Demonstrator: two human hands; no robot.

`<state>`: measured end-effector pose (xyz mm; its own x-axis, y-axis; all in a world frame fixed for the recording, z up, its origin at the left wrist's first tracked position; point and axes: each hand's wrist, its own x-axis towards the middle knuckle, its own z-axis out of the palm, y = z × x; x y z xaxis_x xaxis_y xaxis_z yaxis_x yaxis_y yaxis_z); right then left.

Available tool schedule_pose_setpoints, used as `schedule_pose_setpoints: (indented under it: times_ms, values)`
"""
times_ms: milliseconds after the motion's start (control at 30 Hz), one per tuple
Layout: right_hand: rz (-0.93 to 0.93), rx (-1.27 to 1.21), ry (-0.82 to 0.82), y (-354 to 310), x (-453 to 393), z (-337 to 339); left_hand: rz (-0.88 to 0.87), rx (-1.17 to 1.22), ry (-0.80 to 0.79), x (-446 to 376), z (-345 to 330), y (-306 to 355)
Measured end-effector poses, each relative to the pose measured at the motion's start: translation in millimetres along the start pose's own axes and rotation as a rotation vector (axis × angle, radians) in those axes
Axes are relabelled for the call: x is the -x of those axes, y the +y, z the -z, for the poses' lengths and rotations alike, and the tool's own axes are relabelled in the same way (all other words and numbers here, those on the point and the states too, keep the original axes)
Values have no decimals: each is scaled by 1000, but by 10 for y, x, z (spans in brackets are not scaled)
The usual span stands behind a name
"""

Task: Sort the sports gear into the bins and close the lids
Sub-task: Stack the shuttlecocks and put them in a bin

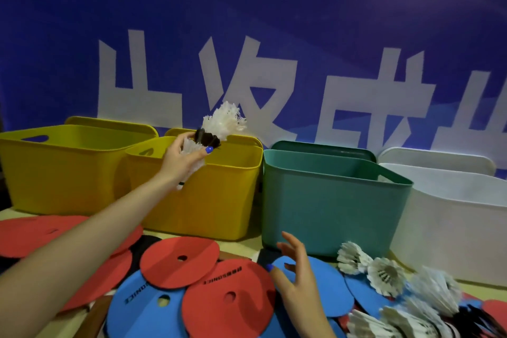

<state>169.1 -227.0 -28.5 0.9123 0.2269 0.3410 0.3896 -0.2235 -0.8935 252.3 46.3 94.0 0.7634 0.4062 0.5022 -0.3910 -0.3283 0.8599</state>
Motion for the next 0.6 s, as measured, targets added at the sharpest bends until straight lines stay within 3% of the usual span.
schedule_pose_setpoints:
  times_ms: [167,267,333,467,600]
  values:
    - [4,12,20,9,-21,9,-161,-778,44,-404,6,63]
    - [11,20,23,20,-30,14,-294,-1026,-17,-529,32,152]
    - [15,38,15,32,-37,15,-290,-1165,-130,-611,64,130]
    - [32,58,7,53,-41,5,-41,-1083,-353,-634,63,62]
    - [54,46,12,66,-34,-10,-125,-888,-298,-489,41,126]
